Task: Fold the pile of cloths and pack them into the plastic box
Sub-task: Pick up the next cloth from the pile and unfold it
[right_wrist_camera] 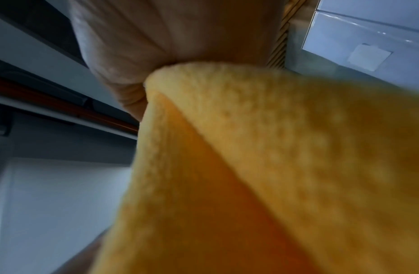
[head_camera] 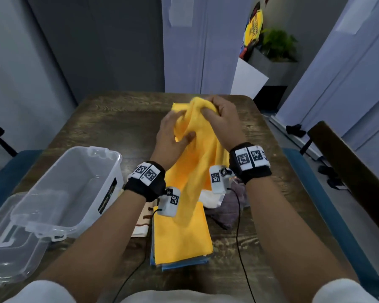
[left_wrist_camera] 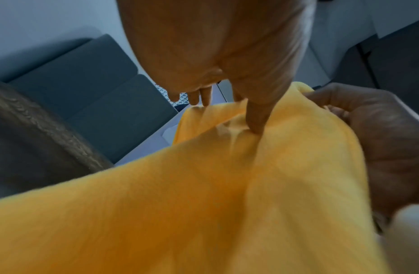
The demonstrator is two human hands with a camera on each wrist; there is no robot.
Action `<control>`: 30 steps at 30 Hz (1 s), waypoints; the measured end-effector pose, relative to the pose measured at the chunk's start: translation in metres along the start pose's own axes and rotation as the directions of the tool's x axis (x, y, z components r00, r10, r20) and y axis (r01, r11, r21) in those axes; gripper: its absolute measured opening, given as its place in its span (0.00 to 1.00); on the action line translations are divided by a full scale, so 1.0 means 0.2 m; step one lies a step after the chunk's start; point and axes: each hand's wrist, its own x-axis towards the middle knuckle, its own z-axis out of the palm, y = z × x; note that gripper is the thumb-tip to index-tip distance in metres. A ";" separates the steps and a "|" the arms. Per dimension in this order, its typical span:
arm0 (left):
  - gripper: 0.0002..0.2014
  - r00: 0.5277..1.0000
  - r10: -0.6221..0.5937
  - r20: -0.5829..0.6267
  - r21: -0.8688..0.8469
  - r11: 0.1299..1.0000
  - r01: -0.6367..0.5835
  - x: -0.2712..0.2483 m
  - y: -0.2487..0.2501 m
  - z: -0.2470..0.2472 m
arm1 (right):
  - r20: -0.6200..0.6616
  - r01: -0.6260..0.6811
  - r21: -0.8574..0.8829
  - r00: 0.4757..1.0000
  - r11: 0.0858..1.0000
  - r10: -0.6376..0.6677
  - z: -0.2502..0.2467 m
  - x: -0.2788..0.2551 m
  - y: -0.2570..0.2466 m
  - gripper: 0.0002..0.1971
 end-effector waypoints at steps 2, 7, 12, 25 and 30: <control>0.33 0.995 -0.082 0.060 0.008 0.997 0.081 -0.02 -0.04 -0.04 | 0.055 -0.035 0.065 0.998 0.997 0.031 0.00 -0.03 0.01 0.07; 0.48 0.867 -0.363 0.341 -0.151 0.889 0.432 -0.06 -0.08 -0.08 | 0.127 -0.151 0.198 0.984 0.969 0.127 -0.03 -0.09 0.06 0.09; 0.21 0.874 -0.368 0.316 -0.350 0.811 0.468 -0.12 -0.07 -0.01 | 0.058 -0.194 0.131 0.981 0.972 0.187 -0.04 -0.15 0.11 0.06; 0.13 0.944 -0.282 -0.171 -0.347 0.914 0.210 0.05 0.11 -0.16 | 0.227 -0.333 -0.157 0.904 0.930 0.362 -0.11 -0.35 0.44 0.05; 0.11 0.921 -0.324 -0.215 -0.384 0.895 0.226 0.07 0.12 -0.25 | 0.230 -0.374 -0.167 0.885 0.912 0.405 -0.12 -0.39 0.46 0.09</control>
